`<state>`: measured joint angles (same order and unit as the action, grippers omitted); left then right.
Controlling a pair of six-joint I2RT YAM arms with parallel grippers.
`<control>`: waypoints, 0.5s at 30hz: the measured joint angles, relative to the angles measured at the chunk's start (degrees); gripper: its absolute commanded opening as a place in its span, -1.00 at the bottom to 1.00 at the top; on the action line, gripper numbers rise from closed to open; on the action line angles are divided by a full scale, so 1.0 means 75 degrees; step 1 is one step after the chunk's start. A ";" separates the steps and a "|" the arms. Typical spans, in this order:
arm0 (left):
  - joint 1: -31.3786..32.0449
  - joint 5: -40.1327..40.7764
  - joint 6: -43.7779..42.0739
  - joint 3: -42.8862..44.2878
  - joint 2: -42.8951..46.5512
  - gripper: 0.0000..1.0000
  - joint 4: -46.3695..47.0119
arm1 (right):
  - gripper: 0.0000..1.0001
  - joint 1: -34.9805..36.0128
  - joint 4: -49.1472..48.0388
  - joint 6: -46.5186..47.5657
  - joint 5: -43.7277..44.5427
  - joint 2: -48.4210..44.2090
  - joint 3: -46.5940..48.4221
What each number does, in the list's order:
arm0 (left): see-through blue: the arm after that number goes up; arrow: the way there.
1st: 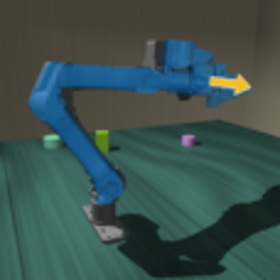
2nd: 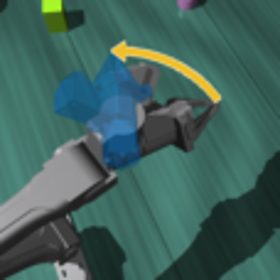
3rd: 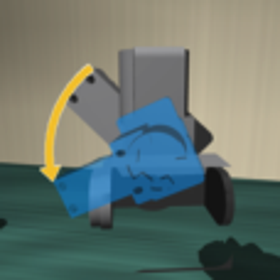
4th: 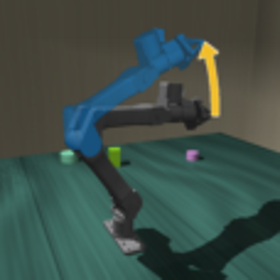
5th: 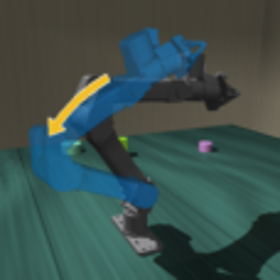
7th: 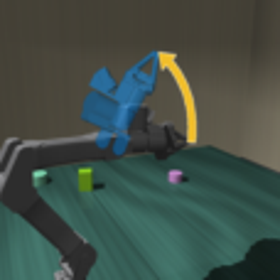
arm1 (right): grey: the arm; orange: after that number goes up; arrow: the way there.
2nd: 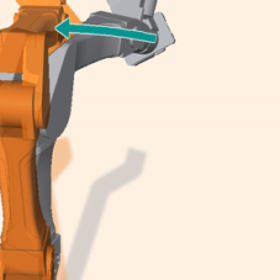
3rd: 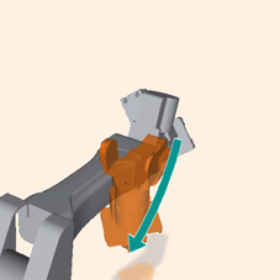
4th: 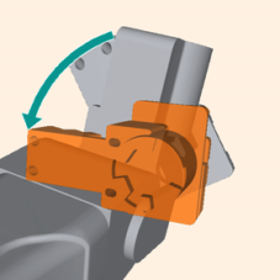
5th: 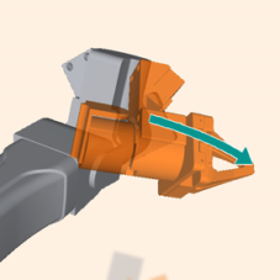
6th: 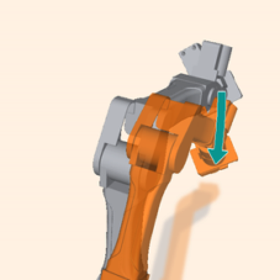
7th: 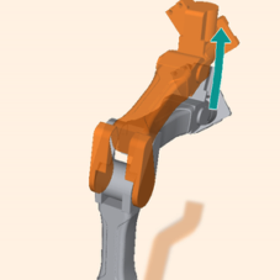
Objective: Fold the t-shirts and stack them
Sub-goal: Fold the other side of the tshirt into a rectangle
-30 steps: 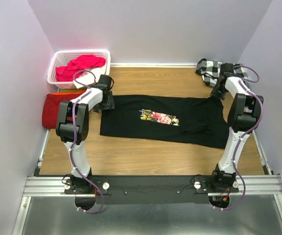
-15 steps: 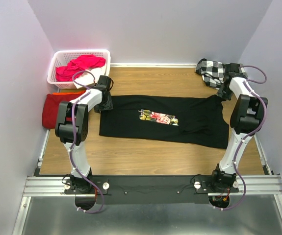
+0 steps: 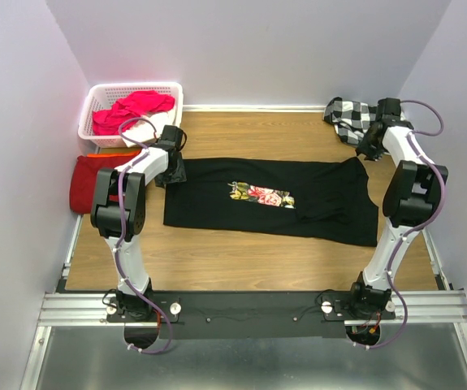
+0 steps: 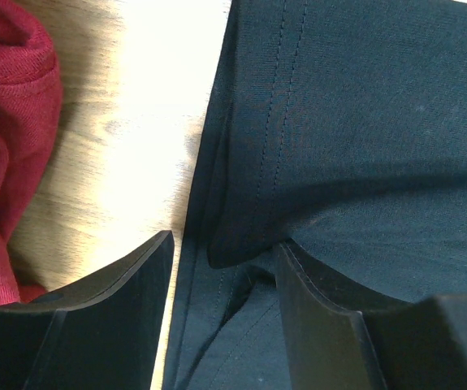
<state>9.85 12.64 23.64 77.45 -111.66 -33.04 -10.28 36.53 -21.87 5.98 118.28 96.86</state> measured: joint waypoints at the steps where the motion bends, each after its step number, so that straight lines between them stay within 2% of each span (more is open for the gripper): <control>1: 0.0000 0.0000 0.0000 0.0000 0.0000 0.22 0.0000 | -0.23 0.0000 -0.0035 0.0009 -0.0047 -0.0003 -0.0009; 15: 0.0000 0.0000 0.0000 -0.0003 0.0000 0.22 0.0003 | -0.21 -0.0003 -0.0478 0.0201 -0.0565 0.0248 -0.0128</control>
<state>9.85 12.64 23.64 77.43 -111.66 -33.01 -10.31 32.95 -20.36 1.74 120.14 95.90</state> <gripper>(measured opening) 0.609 0.391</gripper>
